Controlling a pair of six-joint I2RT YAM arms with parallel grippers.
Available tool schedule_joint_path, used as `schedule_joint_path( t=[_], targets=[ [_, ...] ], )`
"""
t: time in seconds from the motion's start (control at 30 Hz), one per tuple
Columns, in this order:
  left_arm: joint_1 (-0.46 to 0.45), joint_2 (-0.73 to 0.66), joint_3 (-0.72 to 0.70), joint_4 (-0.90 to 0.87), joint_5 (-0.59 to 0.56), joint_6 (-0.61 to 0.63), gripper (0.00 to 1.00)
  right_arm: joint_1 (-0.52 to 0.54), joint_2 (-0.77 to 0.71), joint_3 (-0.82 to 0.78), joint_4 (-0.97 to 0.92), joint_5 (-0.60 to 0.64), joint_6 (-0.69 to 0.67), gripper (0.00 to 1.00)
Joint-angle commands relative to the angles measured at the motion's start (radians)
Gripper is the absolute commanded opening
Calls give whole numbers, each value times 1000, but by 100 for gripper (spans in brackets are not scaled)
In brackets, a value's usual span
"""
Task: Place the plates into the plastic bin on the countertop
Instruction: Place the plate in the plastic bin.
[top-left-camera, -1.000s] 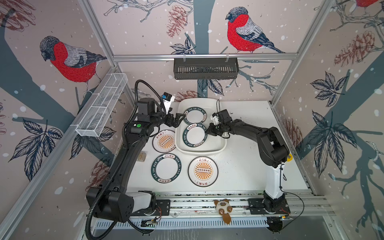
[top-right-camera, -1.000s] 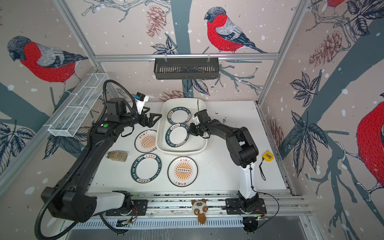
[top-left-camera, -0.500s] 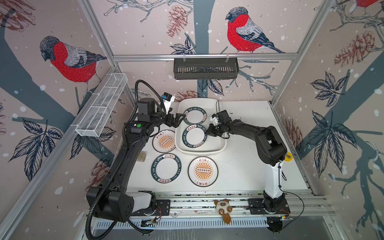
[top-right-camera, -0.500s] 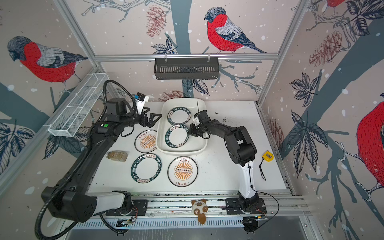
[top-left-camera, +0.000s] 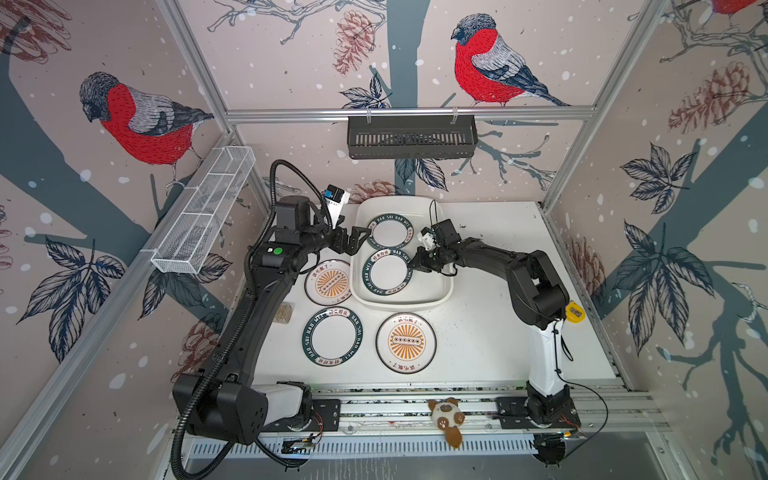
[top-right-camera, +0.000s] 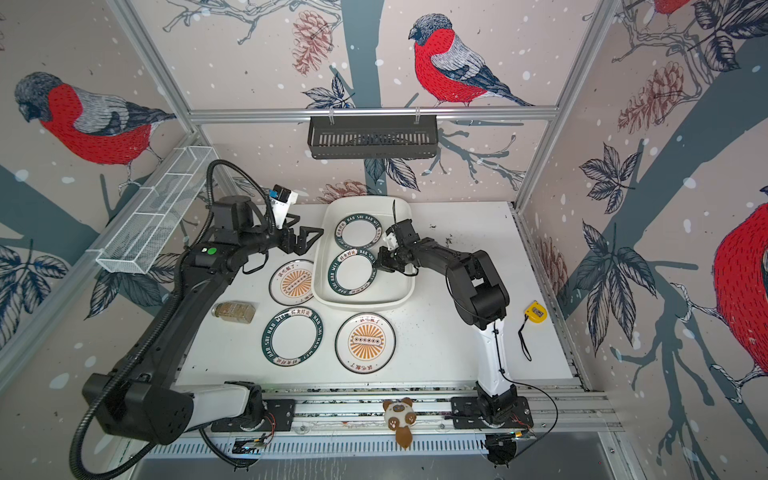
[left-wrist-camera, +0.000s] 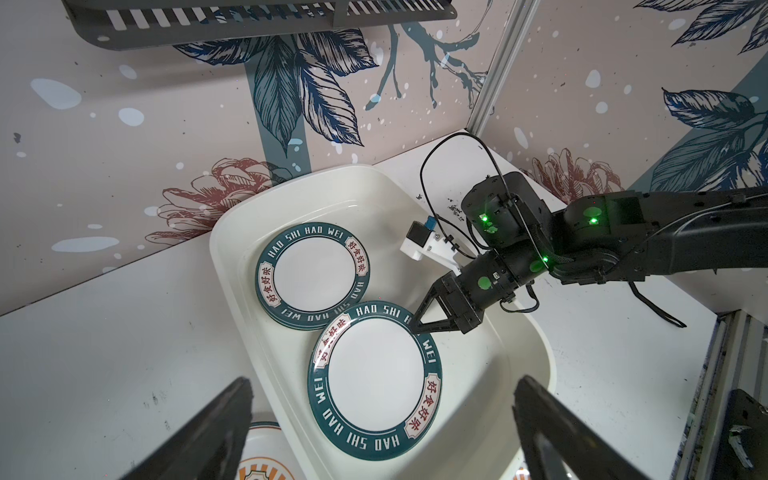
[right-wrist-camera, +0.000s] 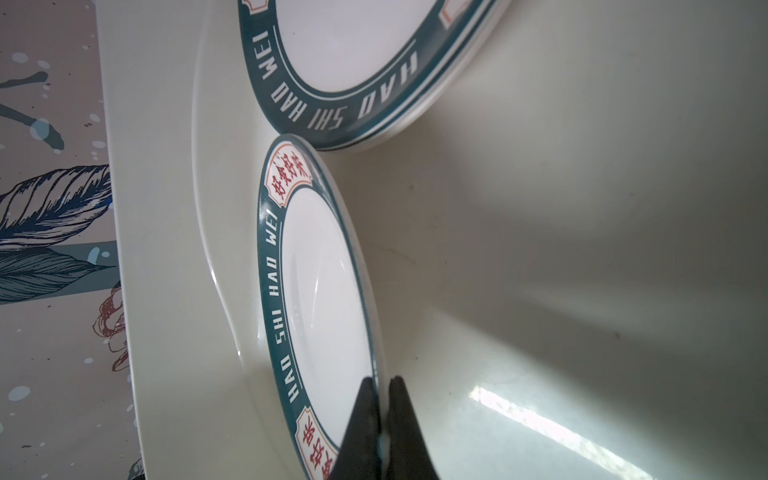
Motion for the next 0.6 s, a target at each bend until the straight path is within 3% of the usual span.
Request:
schedule_joint_path(
  t=[0.0, 0.57],
  targets=[
    [-2, -7, 4, 0, 8, 25, 97, -4, 12, 9, -31, -5, -22, 3],
    [-2, -10, 5, 3, 12, 22, 97, -8, 48, 72, -120, 23, -66, 9]
  ],
)
